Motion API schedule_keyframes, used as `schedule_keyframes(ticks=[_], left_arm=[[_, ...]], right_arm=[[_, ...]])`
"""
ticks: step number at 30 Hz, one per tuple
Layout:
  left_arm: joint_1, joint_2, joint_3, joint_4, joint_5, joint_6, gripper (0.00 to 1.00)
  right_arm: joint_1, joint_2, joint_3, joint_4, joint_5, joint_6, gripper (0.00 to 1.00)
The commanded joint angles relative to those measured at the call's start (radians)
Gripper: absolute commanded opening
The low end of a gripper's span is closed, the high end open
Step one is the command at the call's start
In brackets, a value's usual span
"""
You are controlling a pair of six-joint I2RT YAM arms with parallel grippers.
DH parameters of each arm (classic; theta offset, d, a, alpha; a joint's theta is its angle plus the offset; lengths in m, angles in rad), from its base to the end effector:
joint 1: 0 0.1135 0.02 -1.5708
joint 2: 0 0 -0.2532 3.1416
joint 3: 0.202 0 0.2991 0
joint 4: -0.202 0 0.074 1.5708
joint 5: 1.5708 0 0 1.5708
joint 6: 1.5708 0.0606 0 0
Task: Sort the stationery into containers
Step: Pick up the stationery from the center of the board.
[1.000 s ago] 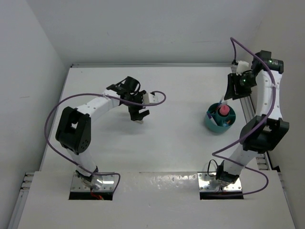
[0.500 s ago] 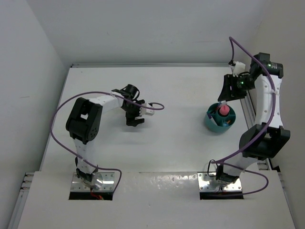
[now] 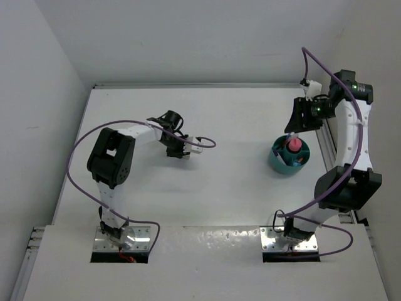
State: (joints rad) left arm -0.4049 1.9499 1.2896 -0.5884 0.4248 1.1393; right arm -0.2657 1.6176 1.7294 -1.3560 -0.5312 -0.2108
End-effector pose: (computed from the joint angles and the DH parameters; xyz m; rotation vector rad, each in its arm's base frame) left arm 0.3788 -0.1895 0.0938 1.9277 1.8457 -0.3813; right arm 0.3524 -0.0641 0.3392 -0.0458 2.6445 0.5957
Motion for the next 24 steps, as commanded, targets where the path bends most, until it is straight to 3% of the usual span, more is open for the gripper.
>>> schedule_keyframes(ticks=[1, 6, 9, 10, 15, 24], left_arm=[[-0.014, -0.032, -0.033, -0.025, 0.037, 0.025, 0.25], [-0.025, -0.156, -0.024, 0.002, 0.129, -0.145, 0.17], [-0.041, -0.273, -0.012, 0.094, 0.202, -0.382, 0.13], [-0.063, -0.307, -0.018, 0.134, 0.207, -0.512, 0.13], [-0.191, -0.434, 0.031, 0.239, 0.128, -0.757, 0.12], [-0.325, -0.387, 0.204, 0.136, 0.071, -0.849, 0.10]], right_arm=[[-0.003, -0.042, 0.001, -0.198, -0.049, -0.019, 0.46], [-0.003, -0.047, -0.022, -0.207, -0.182, -0.024, 0.52], [-0.003, -0.027, -0.056, -0.206, -0.278, -0.003, 0.59], [-0.001, -0.018, -0.060, -0.204, -0.303, 0.011, 0.60], [0.043, 0.050, -0.025, -0.201, -0.415, 0.011, 0.64], [0.157, 0.105, 0.160, -0.189, -0.520, 0.040, 0.69]])
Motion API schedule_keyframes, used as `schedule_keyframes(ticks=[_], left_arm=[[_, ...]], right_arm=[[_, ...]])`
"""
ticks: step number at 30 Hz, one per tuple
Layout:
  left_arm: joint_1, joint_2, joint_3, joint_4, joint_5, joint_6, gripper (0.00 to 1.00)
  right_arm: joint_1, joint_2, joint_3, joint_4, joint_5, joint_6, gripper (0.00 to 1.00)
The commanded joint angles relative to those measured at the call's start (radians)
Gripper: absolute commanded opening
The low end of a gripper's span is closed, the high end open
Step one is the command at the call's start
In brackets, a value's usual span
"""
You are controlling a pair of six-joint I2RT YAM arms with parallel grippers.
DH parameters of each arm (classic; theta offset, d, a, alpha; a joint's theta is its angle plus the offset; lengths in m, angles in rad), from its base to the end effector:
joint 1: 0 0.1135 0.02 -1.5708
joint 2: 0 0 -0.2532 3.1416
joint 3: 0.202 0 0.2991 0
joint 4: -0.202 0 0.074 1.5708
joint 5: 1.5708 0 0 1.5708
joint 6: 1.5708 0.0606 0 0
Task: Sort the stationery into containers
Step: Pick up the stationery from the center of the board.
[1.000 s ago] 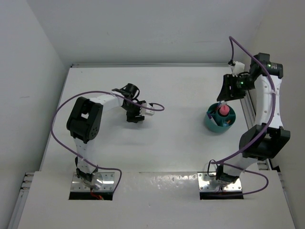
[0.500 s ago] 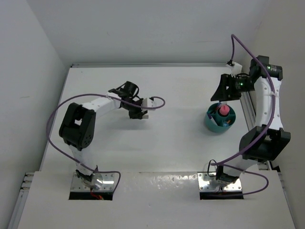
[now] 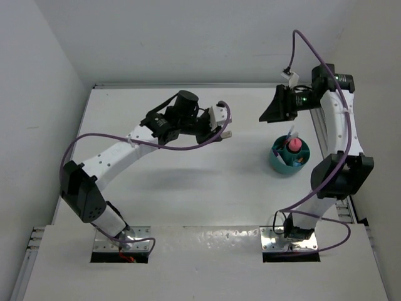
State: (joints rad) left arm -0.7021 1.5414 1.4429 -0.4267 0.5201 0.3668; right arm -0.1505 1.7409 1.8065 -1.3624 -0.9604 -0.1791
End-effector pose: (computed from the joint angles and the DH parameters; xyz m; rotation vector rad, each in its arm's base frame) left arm 0.3009 -0.2940 0.3340 1.3346 1.6282 -0.7460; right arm 0.3839 -0.0080 0.3375 -0.2121 2.4604 1.2099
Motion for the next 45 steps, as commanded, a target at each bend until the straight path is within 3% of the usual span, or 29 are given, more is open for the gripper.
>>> schedule_keyframes(ticks=[1, 9, 22, 26, 35, 39, 42, 43, 44, 45], left_arm=[[-0.036, 0.025, 0.071, -0.030, -0.028, -0.080, 0.10], [-0.092, 0.057, 0.117, -0.043, -0.104, -0.049, 0.09], [-0.126, 0.072, 0.180, -0.038, -0.135, -0.037, 0.08], [-0.138, 0.077, 0.192, -0.038, -0.135, -0.037, 0.08], [-0.146, 0.079, 0.205, -0.038, -0.134, -0.049, 0.07], [-0.146, 0.079, 0.211, -0.037, -0.120, -0.055, 0.07], [-0.148, 0.079, 0.217, -0.038, -0.111, -0.055, 0.07], [-0.146, 0.079, 0.220, -0.038, -0.112, -0.055, 0.07], [-0.146, 0.079, 0.223, -0.038, -0.112, -0.057, 0.07], [-0.146, 0.080, 0.228, -0.040, -0.115, -0.057, 0.07]], right_arm=[[0.055, -0.026, 0.083, -0.181, -0.095, 0.010, 0.69], [0.227, -0.110, -0.048, -0.109, -0.029, 0.076, 0.69], [0.298, -0.078, -0.062, -0.083, 0.022, 0.104, 0.67], [0.302, -0.064, -0.046, -0.078, 0.014, 0.110, 0.61], [0.305, -0.052, -0.044, -0.069, 0.000, 0.098, 0.31], [0.305, -0.044, -0.035, -0.066, 0.009, 0.096, 0.23], [0.305, -0.035, -0.036, -0.061, 0.018, 0.107, 0.24], [0.305, -0.032, -0.039, -0.058, 0.026, 0.116, 0.28], [0.305, -0.032, -0.038, -0.057, 0.032, 0.119, 0.38], [0.304, -0.032, -0.039, -0.053, 0.038, 0.121, 0.39]])
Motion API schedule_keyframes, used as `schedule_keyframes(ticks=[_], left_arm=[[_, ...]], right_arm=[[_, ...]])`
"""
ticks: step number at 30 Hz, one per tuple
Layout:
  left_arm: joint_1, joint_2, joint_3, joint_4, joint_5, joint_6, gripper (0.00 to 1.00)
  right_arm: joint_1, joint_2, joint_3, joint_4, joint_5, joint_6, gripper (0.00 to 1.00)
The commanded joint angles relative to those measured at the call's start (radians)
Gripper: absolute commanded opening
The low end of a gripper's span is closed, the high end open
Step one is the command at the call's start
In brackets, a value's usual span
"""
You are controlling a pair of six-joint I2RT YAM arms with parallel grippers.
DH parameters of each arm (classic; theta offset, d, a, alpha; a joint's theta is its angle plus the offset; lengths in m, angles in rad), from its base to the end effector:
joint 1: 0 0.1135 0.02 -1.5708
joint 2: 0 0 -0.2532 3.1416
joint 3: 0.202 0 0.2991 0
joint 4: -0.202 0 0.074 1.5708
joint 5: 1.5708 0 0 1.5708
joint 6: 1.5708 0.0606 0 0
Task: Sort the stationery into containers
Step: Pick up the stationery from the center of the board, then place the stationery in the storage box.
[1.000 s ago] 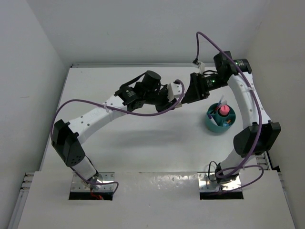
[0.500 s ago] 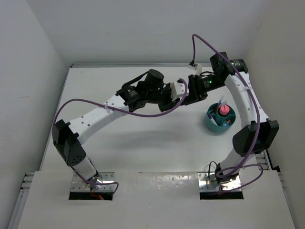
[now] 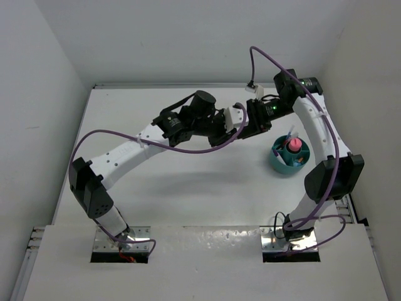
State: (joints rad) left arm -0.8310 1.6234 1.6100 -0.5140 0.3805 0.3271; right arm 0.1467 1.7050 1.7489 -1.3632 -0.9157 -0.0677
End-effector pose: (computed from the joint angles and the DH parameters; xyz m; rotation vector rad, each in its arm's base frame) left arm 0.2798 -0.3399 0.3569 1.3573 1.6469 -0.6996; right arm 0.3606 0.1019 0.3298 -0.4457 2.6055 1.3122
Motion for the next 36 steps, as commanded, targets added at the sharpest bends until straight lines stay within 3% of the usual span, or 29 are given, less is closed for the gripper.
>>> schedule_keyframes(ticks=[1, 5, 10, 12, 14, 17, 20, 27, 31, 36], left_arm=[[-0.017, 0.001, 0.062, 0.048, 0.027, -0.016, 0.07], [-0.017, 0.004, 0.067, 0.048, 0.040, -0.028, 0.07], [-0.023, 0.010, 0.068, 0.049, 0.041, -0.026, 0.08], [-0.026, 0.012, 0.065, 0.048, 0.037, -0.025, 0.26], [-0.028, 0.010, 0.059, 0.049, 0.015, -0.033, 0.54], [-0.028, 0.001, 0.047, 0.043, -0.034, -0.040, 0.70], [0.003, -0.014, 0.022, 0.032, -0.029, -0.052, 0.77], [0.108, 0.016, 0.039, -0.049, 0.021, -0.043, 0.81], [0.142, 0.076, 0.080, -0.124, 0.141, -0.016, 0.81], [0.165, 0.150, 0.133, -0.159, 0.185, 0.007, 0.80]], right_arm=[[0.008, 0.005, 0.020, -0.054, -0.005, 0.009, 0.39], [0.010, 0.004, 0.021, -0.048, -0.003, 0.011, 0.37], [0.007, 0.004, 0.024, -0.048, -0.021, 0.003, 0.20], [0.010, 0.001, 0.030, -0.053, -0.025, -0.004, 0.11], [0.005, -0.007, 0.038, -0.056, -0.012, -0.015, 0.07], [-0.044, -0.021, 0.064, -0.069, 0.008, -0.047, 0.02], [-0.137, -0.028, 0.087, -0.120, 0.037, -0.124, 0.00], [-0.439, -0.080, 0.063, -0.200, 0.209, -0.353, 0.00], [-0.515, -0.100, 0.027, -0.201, 0.334, -0.492, 0.00], [-0.650, -0.061, 0.093, -0.200, 0.452, -0.586, 0.00]])
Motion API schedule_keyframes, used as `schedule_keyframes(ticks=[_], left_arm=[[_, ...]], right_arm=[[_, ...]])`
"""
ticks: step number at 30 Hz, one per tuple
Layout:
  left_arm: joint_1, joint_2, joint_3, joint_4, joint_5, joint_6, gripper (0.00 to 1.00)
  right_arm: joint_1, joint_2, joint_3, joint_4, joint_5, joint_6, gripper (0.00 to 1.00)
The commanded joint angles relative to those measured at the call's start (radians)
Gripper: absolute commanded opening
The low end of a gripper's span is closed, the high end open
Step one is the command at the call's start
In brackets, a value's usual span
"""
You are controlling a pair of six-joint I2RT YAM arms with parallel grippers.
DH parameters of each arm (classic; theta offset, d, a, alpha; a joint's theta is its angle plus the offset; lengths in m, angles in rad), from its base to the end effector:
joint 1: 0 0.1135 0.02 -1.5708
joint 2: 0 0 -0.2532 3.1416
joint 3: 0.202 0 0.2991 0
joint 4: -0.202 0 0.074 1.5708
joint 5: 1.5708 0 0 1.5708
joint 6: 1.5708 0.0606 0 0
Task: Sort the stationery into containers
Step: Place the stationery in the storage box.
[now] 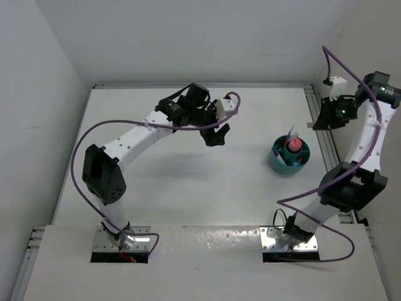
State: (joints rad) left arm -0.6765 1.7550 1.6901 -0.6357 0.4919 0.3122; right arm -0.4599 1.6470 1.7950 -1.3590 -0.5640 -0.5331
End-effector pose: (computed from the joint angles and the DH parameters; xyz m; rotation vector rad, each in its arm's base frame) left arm 0.3408 -0.3104 0.3212 1.3074 1.8685 -0.7499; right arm 0.3409 -0.1327 0.3513 -0.2259 2.5253 0.4256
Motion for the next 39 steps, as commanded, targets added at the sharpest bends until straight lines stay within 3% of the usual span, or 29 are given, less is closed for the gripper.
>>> schedule_keyframes(ticks=[1, 10, 20, 39], left_arm=[[0.012, 0.030, 0.063, -0.039, 0.080, 0.024, 0.79], [0.032, 0.080, 0.094, -0.041, 0.129, 0.011, 0.77], [0.048, 0.023, -0.029, 0.048, 0.125, -0.032, 0.77], [0.089, -0.008, -0.101, 0.079, 0.114, -0.055, 0.78]], right_arm=[[-0.051, 0.005, 0.047, -0.204, 0.122, -0.139, 0.00], [-0.053, 0.121, 0.033, -0.201, 0.193, -0.168, 0.00], [0.013, 0.257, 0.060, -0.195, 0.233, -0.156, 0.00], [0.112, 0.309, -0.069, -0.080, 0.345, -0.107, 0.01]])
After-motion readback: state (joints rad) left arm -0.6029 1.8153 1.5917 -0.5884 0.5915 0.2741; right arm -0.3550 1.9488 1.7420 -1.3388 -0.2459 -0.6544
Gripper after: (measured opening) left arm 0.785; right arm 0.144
